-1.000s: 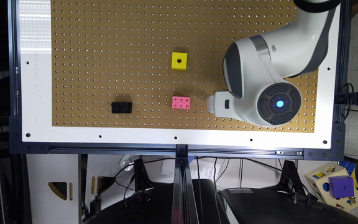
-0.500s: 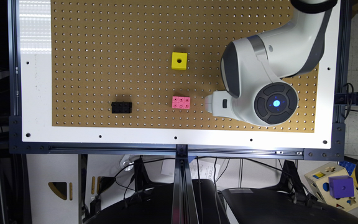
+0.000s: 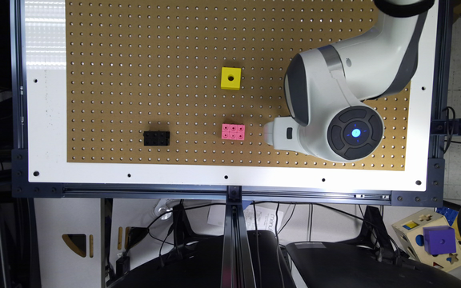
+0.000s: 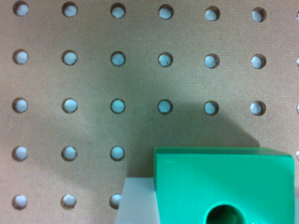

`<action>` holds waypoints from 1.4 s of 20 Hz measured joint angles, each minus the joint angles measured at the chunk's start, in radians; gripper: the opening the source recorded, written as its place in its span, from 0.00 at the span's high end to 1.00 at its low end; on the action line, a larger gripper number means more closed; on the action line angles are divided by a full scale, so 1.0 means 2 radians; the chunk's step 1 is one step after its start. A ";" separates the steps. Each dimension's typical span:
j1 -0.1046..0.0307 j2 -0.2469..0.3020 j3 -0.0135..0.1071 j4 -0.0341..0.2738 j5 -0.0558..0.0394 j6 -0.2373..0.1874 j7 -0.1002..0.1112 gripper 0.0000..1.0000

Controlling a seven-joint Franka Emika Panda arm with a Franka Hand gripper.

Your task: Pick up green block.

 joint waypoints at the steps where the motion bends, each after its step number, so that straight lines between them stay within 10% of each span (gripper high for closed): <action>1: 0.000 -0.002 0.000 0.000 0.0000 -0.001 0.000 1.00; 28: 0.000 -0.132 0.000 0.000 0.0003 -0.122 0.001 1.00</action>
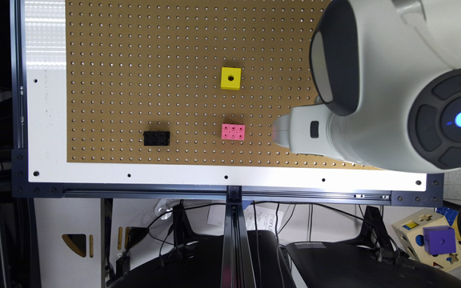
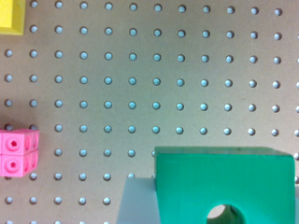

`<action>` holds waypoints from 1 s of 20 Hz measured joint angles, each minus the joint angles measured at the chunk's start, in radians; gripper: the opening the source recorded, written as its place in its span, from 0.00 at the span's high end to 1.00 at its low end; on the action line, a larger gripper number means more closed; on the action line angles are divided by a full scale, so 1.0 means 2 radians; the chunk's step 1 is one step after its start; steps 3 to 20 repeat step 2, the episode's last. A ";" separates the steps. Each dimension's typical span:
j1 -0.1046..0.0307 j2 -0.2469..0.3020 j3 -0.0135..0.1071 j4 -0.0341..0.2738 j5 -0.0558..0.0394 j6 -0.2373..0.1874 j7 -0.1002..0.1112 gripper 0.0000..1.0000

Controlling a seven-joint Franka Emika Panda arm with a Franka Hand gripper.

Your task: Pick up green block.

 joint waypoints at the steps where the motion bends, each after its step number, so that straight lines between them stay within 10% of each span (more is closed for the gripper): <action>1: 0.000 0.000 0.000 0.000 0.0000 0.000 0.000 1.00; 20: 0.000 0.000 0.000 0.000 0.0000 0.000 0.000 1.00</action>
